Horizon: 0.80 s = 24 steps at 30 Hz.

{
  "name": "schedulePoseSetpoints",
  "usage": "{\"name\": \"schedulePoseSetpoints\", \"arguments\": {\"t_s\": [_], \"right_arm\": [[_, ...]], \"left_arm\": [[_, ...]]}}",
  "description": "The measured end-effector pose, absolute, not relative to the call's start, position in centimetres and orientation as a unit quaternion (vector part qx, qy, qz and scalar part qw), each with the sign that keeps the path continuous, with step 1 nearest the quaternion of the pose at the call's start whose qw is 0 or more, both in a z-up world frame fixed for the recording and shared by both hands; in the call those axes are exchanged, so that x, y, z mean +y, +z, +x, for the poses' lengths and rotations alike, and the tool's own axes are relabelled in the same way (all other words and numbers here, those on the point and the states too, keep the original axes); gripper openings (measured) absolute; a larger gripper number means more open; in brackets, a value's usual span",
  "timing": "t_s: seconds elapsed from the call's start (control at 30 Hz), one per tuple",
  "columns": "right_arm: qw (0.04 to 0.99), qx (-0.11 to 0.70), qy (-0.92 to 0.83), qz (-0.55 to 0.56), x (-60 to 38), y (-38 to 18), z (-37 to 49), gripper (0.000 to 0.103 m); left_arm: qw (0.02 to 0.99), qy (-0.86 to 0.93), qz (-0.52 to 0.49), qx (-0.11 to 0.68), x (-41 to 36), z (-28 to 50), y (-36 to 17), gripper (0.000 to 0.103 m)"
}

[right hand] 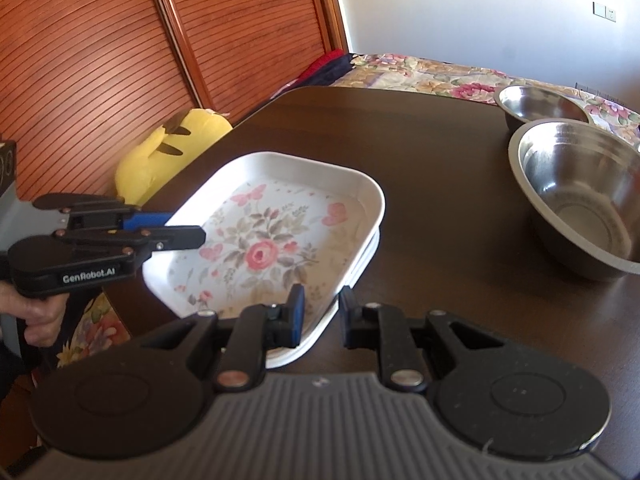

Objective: Organize plates and bowls

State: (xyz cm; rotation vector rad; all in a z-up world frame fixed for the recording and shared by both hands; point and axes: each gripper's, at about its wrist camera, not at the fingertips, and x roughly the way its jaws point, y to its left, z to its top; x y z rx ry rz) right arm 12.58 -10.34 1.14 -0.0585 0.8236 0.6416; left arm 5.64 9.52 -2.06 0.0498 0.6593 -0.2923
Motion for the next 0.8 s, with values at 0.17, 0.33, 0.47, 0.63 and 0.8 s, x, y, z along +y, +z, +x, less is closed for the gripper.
{"name": "schedulePoseSetpoints", "arguments": {"t_s": [0.17,0.33,0.47,0.63,0.8], "right_arm": [[0.866,0.393,0.308,-0.037,-10.1,1.1,12.4,0.02],[0.868,0.388,0.307,-0.043,-9.9,1.1,12.4,0.02],[0.87,0.385,0.306,-0.04,-10.1,1.0,12.3,0.02],[0.874,0.378,0.303,-0.031,-10.4,1.2,12.3,0.021],[0.883,0.36,0.3,-0.021,-11.4,2.0,12.0,0.021]], "left_arm": [[0.936,-0.139,0.028,0.321,9.4,5.6,-2.2,0.021],[0.939,-0.131,0.038,0.316,9.1,5.5,-2.4,0.021],[0.939,-0.125,0.04,0.317,8.8,5.4,-2.5,0.022],[0.94,-0.118,0.028,0.319,9.4,5.5,-2.8,0.022],[0.946,-0.118,0.026,0.302,9.2,5.3,-1.8,0.03]]}}
